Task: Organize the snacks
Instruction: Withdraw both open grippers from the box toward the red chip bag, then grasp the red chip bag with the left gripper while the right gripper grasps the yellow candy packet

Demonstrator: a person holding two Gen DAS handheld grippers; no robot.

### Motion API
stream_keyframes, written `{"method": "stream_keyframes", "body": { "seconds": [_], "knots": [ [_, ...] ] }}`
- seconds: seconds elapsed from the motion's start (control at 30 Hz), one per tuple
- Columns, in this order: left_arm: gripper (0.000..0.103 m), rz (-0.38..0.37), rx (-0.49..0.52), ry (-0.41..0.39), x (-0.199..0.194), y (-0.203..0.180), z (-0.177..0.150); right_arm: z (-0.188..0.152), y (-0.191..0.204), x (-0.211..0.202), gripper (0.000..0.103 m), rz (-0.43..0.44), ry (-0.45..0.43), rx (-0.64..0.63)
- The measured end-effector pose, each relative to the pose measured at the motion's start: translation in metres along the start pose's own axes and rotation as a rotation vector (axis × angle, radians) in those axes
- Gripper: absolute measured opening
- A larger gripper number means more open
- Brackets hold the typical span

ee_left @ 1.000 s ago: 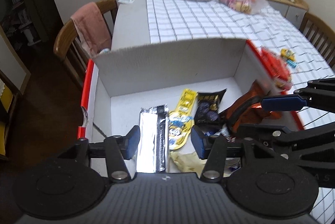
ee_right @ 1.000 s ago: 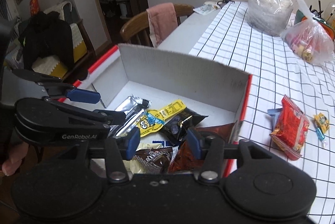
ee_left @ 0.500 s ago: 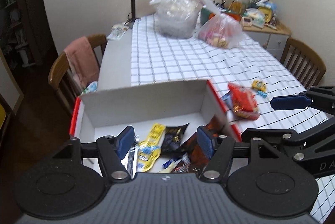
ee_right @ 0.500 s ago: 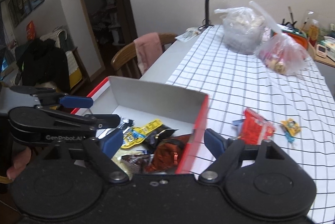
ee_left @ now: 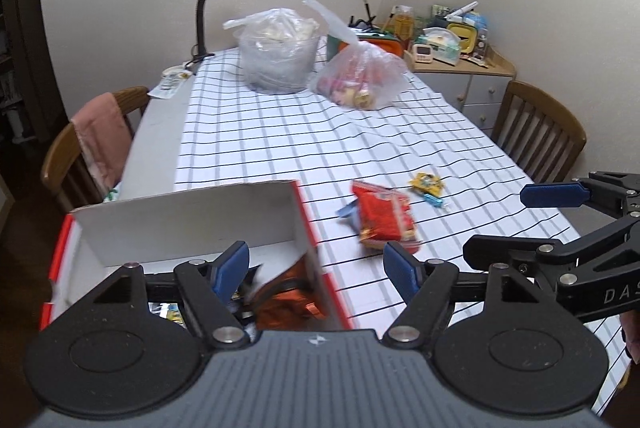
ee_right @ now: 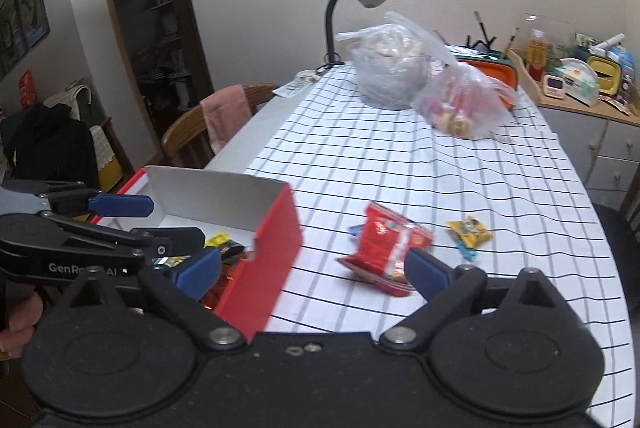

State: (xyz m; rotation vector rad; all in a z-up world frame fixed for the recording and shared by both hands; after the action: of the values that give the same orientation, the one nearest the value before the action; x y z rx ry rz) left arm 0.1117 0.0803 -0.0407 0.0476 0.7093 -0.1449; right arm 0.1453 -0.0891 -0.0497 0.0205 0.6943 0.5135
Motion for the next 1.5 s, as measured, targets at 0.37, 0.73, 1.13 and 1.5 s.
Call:
{"method": "stream_keyframes", "body": {
  "seconds": [0.37,0.73,1.13,1.5],
  "knots": [
    [0.080,-0.001,0.012,0.001,0.043,-0.072,0.016,-0.001,-0.086,-0.001,0.103,-0.042,0.039,-0.027],
    [0.080,0.102,0.061,0.069,0.114,-0.123,0.023,0.010,-0.166,0.037,0.103,-0.049,0.105,-0.052],
    [0.080,0.211,0.078,0.152,0.180,-0.133,0.018,0.014,-0.205,0.107,0.103,-0.016,0.217,-0.094],
    [0.080,0.270,0.104,0.204,0.221,-0.134,0.014,0.018,-0.211,0.167,0.101,0.030,0.256,-0.095]
  ]
}}
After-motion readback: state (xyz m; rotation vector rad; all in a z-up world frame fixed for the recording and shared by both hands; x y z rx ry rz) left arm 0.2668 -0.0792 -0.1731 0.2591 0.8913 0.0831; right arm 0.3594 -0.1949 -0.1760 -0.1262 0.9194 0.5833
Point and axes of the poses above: each gripper's, at about its wrist camera, not at the fingertips, and x roughly the way its jaws point, y to its left, z to its top, the point moved 3 cm from there along x, roughly the way its jaws point, and after that the axes turned 3 degrees about x, right-handed, at the moved point
